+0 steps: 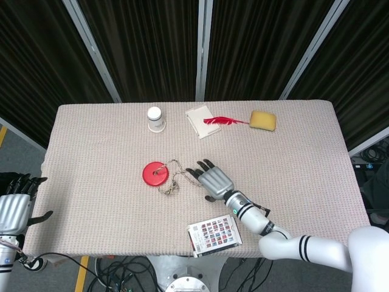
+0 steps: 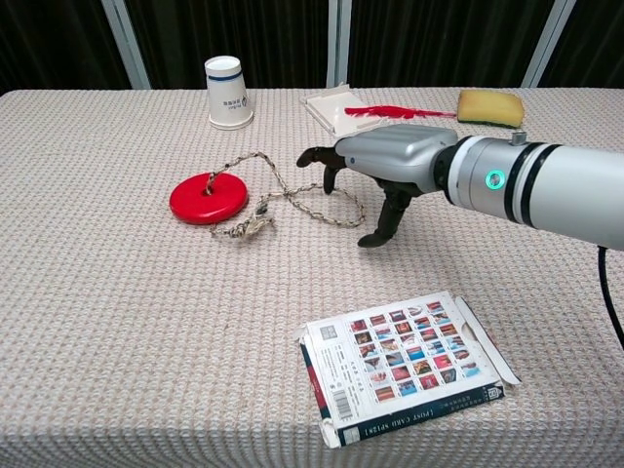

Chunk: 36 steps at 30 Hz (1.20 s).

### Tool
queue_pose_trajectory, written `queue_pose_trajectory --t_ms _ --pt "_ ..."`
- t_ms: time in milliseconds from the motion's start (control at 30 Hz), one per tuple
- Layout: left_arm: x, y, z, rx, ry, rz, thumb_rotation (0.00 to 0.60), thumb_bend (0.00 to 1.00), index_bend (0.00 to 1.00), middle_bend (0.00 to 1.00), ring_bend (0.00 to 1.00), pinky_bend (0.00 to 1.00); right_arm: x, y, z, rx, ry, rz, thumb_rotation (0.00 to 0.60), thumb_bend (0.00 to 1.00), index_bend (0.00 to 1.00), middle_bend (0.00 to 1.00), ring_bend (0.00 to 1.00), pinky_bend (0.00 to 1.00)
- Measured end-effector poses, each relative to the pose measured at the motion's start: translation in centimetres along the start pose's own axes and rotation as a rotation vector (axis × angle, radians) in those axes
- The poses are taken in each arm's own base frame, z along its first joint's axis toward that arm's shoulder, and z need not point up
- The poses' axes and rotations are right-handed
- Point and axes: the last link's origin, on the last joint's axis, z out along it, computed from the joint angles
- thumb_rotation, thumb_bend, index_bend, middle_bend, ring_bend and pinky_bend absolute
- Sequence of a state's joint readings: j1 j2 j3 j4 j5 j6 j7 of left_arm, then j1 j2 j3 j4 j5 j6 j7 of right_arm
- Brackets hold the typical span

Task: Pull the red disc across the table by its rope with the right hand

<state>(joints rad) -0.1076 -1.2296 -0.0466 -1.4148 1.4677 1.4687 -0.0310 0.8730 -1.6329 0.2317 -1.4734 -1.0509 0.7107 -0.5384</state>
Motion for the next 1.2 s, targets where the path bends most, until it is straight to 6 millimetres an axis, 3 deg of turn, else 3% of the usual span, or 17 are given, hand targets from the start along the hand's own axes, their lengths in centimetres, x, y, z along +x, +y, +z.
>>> queue_pose_trajectory --t_ms 533,1100,1200 --pt "-0.2 0.0 0.0 -0.001 -0.003 0.003 0.6 0.0 0.2 0.22 0.1 0.15 -1.0 0.0 -0.2 -0.012 -0.026 0.012 0.6 0.17 0.0 0.45 0.01 0.0" --pt "-0.3 -0.2 -0.1 0.003 -0.003 0.002 0.6 0.0 0.2 0.22 0.1 0.14 -1.2 0.4 -0.4 -0.031 -0.041 0.049 0.6 0.23 0.0 0.67 0.13 0.0" --pt "-0.3 -0.2 -0.1 0.004 -0.003 0.001 0.6 0.0 0.2 0.22 0.1 0.15 -0.9 0.4 -0.4 -0.032 -0.026 0.047 0.6 0.27 0.06 0.7 0.17 0.0"
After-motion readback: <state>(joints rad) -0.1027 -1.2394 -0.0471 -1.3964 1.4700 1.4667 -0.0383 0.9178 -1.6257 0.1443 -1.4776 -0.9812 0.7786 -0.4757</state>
